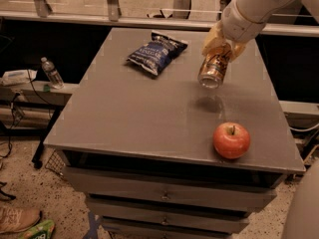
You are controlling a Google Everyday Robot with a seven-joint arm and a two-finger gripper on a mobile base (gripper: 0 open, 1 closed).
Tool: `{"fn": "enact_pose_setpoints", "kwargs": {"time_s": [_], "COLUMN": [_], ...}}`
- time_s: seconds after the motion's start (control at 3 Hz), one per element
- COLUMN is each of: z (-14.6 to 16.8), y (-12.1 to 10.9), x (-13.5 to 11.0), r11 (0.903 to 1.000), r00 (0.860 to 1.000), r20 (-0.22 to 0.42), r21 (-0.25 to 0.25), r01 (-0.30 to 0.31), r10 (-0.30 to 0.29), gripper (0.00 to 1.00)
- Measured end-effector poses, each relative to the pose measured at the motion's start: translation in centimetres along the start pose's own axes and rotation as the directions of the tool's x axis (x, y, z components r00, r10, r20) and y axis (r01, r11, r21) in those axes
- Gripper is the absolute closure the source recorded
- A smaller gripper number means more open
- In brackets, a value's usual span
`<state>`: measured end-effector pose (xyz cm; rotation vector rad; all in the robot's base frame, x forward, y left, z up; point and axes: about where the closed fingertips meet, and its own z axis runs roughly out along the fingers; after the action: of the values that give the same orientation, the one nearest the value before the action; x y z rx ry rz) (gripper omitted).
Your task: Place orange can upright
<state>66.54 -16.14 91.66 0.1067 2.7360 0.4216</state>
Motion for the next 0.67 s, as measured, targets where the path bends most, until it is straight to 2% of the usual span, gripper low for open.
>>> {"fn": "enact_pose_setpoints", "kwargs": {"time_s": [0.33,0.67], "z": [0.11,-0.14], "y": [0.23,0.47], "x": [-0.30,-0.82], "r11": [0.9993,0.9840], "r00": [0.999,0.976], "r20": [0.022,0.128], "r21": [-0.021,-0.012], "r01": [0.032,0.178], "r10": [-0.031,-0.175], "gripper": [1.00,1.00]}}
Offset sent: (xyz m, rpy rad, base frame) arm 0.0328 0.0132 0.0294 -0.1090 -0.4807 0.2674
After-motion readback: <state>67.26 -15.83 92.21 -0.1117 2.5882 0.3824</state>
